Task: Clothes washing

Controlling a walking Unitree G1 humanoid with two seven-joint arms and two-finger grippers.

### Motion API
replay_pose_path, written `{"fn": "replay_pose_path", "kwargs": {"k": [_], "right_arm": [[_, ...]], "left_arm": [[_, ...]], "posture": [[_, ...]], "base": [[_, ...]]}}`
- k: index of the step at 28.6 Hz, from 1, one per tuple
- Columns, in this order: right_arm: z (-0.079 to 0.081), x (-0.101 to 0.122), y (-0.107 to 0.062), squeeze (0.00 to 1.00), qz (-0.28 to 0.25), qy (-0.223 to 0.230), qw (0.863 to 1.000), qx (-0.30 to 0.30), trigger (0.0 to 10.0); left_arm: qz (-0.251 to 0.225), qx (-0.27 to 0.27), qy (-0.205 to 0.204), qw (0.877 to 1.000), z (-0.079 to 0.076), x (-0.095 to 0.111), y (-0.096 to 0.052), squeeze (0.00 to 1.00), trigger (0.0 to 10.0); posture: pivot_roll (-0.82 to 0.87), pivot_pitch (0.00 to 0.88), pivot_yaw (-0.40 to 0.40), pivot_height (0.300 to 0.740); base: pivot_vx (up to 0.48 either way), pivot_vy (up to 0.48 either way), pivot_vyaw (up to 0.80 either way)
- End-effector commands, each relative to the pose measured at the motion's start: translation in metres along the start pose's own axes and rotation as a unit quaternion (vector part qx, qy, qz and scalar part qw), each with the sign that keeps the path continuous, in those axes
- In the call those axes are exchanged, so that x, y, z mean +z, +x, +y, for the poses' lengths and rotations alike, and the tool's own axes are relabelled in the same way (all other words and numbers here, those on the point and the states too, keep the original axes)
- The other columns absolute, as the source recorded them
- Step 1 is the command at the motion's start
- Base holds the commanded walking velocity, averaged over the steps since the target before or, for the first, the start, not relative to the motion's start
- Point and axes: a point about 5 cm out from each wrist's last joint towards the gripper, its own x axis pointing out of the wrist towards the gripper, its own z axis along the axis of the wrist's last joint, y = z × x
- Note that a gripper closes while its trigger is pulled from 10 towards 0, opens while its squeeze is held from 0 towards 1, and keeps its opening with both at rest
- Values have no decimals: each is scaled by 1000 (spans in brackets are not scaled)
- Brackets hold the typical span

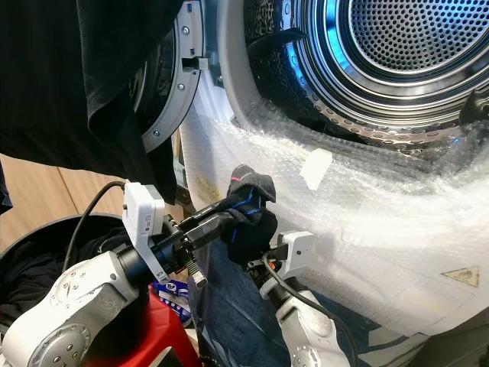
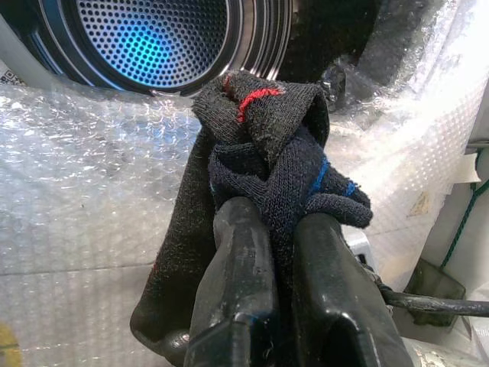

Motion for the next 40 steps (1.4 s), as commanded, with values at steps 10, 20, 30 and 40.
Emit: {"fn": "replay_pose_path", "kwargs": {"k": [10, 20, 30, 40], "right_arm": [[-13, 8, -7, 0, -11, -13, 1000, -16, 0], [-27, 17, -5, 0, -12, -44, 999, -24, 0], [-58, 37, -11, 0, -20, -99, 993, -64, 0], [-60, 46, -23, 0, -25, -112, 993, -33, 0]], "left_arm": [[15, -20, -6, 1000, -9, -7, 2, 0, 0], [18, 8, -2, 1000, 2, -6, -2, 1000, 10000], [22, 56, 6, 998, 15, -9, -13, 1000, 10000], [73, 91, -8, 993, 17, -40, -23, 1000, 10000]], "posture": [[55, 0, -77, 740], [59, 0, -81, 740], [66, 0, -82, 740], [56, 0, -75, 740]], "base": [[0, 0, 0], [0, 0, 0], [0, 0, 0], [0, 0, 0]]}}
